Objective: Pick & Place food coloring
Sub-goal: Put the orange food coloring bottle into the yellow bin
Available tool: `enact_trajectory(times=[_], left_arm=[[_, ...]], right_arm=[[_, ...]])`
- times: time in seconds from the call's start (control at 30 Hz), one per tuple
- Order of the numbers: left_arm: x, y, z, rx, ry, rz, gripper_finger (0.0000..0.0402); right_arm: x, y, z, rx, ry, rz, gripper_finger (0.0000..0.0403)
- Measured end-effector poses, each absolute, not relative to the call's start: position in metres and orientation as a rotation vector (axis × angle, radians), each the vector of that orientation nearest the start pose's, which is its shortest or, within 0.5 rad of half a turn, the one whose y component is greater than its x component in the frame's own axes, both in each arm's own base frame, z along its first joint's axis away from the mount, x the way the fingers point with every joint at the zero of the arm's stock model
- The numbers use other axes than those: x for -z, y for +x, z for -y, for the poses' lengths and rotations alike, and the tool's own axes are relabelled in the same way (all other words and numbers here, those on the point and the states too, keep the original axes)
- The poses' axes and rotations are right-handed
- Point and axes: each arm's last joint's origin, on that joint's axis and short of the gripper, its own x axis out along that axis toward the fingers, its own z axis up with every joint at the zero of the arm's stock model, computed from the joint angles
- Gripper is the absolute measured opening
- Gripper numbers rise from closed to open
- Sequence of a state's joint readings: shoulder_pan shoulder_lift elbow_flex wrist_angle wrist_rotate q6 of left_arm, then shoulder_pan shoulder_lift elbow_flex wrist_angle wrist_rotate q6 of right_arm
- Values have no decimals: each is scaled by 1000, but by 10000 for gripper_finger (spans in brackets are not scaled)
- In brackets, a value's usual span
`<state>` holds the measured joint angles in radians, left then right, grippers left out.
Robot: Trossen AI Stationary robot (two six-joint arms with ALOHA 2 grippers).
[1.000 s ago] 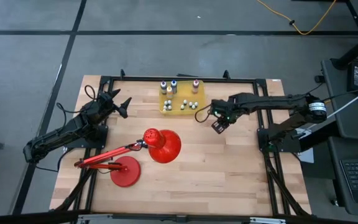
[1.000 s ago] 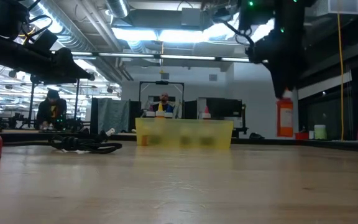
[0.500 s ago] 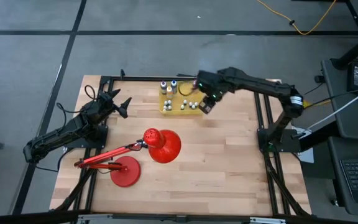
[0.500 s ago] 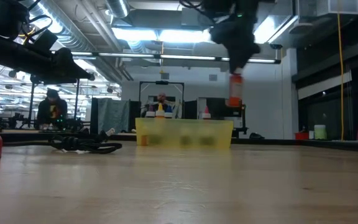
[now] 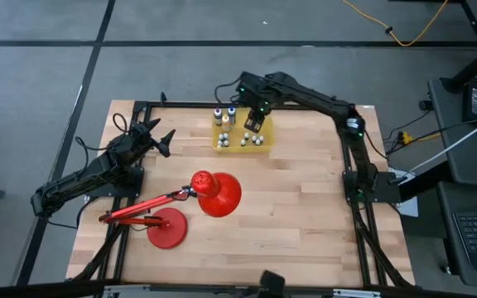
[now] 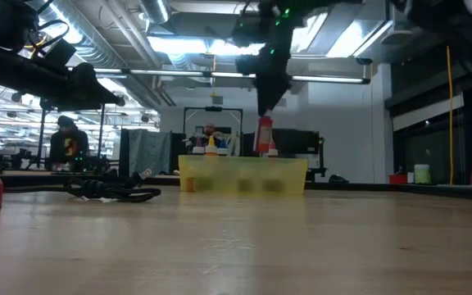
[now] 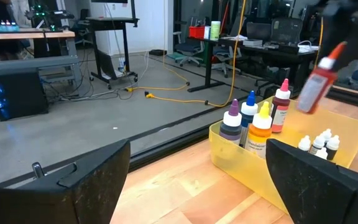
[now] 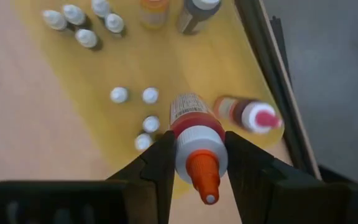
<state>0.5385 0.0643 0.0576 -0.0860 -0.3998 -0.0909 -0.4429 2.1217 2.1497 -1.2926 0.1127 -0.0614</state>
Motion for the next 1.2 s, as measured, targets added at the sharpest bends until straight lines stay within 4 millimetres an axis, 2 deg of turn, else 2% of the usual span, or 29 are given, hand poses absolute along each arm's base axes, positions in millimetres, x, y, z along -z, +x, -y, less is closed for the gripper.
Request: enact_trajectory(times=[0.23,0.4,0.57,0.97,1.2], left_arm=[[-170,77,-59,-941,-91,-54,364],[-170,77,-59,-941,-90,-53,365],[-170,77,-59,-942,-91,-53,364],[-170,77,-59,-942,-91,-53,363],[-170,77,-59,-941,-91,-53,364]], right_arm=[[-267,408,217,427,72,-1325,128],[-243,411,233,429,43,-1374,128],[-229,413,243,437,49,-1380,129],[-228,415,244,431,29,-1367,154],[-229,414,245,499,12,-1381,177]])
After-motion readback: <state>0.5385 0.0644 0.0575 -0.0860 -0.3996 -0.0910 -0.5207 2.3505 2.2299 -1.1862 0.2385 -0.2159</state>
